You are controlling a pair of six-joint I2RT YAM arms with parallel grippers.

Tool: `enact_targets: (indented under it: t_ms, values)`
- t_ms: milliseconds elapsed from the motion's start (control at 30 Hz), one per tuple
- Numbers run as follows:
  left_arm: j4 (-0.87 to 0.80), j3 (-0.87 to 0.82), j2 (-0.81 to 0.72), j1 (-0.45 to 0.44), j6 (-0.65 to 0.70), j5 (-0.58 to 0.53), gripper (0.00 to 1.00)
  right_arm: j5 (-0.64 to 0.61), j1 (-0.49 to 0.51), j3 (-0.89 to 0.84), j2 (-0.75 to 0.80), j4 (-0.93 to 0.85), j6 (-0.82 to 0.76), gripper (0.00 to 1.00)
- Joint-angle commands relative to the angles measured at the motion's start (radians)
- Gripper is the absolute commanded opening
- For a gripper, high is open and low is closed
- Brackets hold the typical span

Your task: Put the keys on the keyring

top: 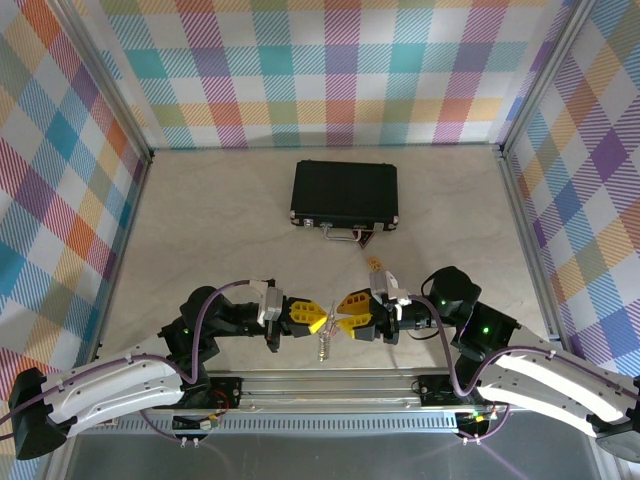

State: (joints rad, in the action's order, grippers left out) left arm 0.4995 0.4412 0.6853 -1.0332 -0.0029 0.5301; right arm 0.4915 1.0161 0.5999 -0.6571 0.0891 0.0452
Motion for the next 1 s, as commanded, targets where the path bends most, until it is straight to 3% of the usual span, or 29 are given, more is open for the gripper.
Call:
enact_targets:
  t_ms: [0,467,833,933,967]
  values:
    - [0.038,0.022,-0.007,-0.002,0.01,-0.002,0.0,0.009,0.009,-0.008,0.0,0.048,0.005,0.25]
    - [0.023,0.025,-0.003,-0.002,0.016,-0.005,0.0,0.016,0.023,-0.001,-0.043,0.079,0.005,0.24]
    - [-0.036,0.04,-0.014,-0.002,0.037,-0.019,0.0,-0.023,0.027,0.044,-0.041,-0.036,-0.027,0.0]
    - [-0.115,0.063,-0.011,-0.002,0.056,-0.034,0.0,-0.035,0.026,0.083,-0.047,-0.118,-0.051,0.0]
    - [-0.166,0.081,-0.006,-0.003,0.068,-0.05,0.05,-0.044,0.026,0.1,-0.048,-0.158,-0.065,0.0]
